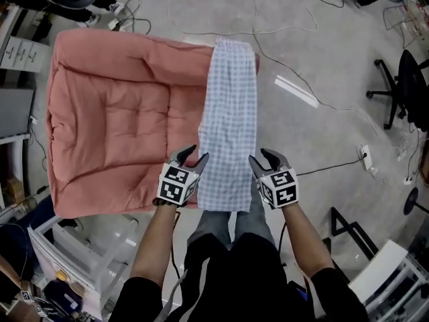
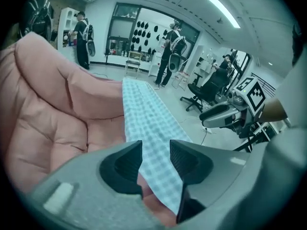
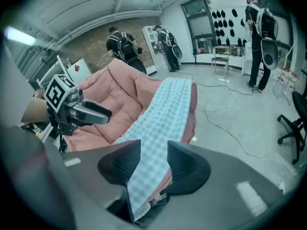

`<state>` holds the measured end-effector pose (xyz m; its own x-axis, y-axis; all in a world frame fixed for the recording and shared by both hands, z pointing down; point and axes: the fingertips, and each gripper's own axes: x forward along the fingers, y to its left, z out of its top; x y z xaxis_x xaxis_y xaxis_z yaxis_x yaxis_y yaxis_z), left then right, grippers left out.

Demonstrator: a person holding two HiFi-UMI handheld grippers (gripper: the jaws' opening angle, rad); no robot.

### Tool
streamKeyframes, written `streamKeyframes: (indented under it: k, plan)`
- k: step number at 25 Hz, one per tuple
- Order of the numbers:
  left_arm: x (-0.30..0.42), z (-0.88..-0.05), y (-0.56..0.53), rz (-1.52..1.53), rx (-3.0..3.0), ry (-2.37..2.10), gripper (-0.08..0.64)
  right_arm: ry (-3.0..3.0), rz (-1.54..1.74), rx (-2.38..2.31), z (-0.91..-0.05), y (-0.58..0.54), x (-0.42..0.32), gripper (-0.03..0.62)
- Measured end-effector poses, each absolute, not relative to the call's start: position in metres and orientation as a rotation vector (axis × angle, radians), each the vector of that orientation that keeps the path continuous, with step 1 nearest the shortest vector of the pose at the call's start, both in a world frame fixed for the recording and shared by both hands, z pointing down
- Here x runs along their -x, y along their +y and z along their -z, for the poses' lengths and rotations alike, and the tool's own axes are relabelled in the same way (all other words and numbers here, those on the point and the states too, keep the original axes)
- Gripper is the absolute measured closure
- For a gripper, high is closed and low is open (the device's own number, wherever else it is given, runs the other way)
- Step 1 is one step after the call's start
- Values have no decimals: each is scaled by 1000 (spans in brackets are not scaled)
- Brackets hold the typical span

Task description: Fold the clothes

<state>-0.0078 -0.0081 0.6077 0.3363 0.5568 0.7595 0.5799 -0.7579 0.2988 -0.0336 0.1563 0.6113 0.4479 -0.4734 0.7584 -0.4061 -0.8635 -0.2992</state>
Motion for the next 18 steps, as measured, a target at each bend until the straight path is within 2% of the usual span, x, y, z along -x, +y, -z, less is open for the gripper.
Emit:
streamKeyframes:
  k: [2, 4, 7, 14, 18]
  plan:
    - [-1, -632, -8, 1486, 2587, -1058, 362, 782, 1404, 2582, -635, 159, 23, 413]
    - [-5, -654, -7, 1532, 2609, -1040, 314, 762, 1396, 2553, -654, 159, 16, 387]
    - [-2, -682, -10, 1552, 2577, -1013, 313, 725, 1366, 2502, -676, 156, 13, 353]
    - [-5, -719, -11, 1637, 2538, -1048, 249, 719, 1357, 2352, -711, 145, 9, 277]
    - [1, -744, -6, 1748, 2529, -1099, 221, 728, 1378, 2263, -737, 145, 15, 265]
